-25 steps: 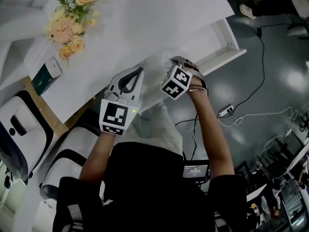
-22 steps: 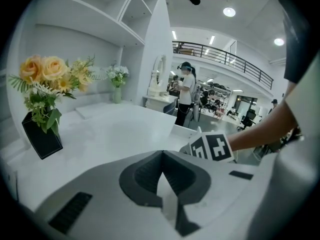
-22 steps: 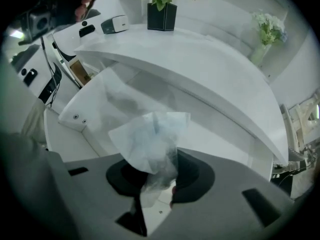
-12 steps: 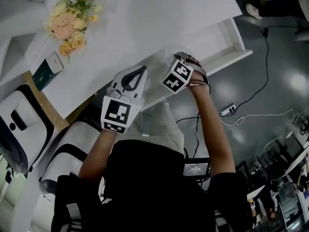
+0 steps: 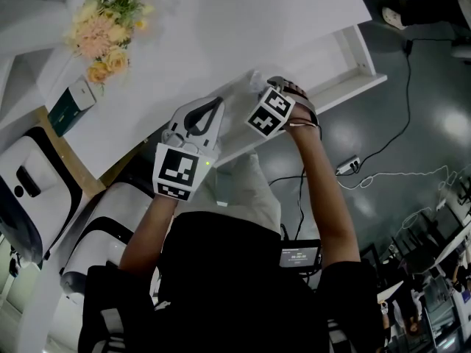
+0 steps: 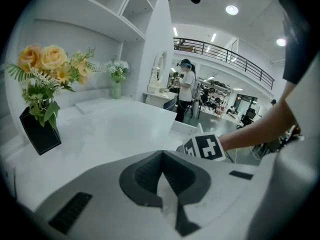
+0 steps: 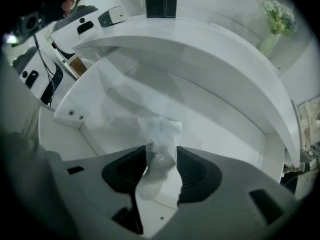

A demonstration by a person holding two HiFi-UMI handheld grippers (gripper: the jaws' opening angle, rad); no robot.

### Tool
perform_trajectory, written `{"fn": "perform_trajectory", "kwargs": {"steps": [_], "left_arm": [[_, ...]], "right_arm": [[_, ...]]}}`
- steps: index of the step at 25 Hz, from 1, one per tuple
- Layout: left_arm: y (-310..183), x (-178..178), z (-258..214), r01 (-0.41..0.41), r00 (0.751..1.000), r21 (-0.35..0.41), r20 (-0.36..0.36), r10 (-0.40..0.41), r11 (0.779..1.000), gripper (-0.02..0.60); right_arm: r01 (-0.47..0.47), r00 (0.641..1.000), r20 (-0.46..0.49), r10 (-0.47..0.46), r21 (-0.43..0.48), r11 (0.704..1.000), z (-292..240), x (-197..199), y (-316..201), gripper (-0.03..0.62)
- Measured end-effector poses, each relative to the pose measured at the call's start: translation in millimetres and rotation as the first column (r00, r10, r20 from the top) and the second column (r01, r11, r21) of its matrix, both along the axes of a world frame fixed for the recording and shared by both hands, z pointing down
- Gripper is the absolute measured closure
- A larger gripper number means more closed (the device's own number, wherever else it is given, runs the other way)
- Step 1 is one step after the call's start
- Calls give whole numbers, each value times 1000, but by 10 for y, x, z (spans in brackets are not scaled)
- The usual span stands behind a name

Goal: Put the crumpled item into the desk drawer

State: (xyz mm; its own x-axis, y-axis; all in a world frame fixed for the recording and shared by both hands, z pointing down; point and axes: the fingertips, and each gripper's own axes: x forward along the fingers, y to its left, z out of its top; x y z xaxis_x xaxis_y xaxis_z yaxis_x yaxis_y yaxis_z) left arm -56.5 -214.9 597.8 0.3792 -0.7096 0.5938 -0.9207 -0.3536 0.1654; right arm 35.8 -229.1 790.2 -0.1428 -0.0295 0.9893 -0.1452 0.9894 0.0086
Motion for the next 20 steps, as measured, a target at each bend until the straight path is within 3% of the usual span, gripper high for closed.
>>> {"fn": "perform_trajectory", "kwargs": {"steps": [9, 20], "left_arm": [[15, 7, 15, 1, 1000, -4, -6, -1, 1000, 575], [-36, 35, -108, -5, 1000, 24, -13, 5, 1000, 575]], "right_arm": [[-21, 1000, 18, 21, -37, 999, -53, 16, 61, 361], [-70, 996, 49, 71, -34, 997, -252, 64, 65, 342]]}}
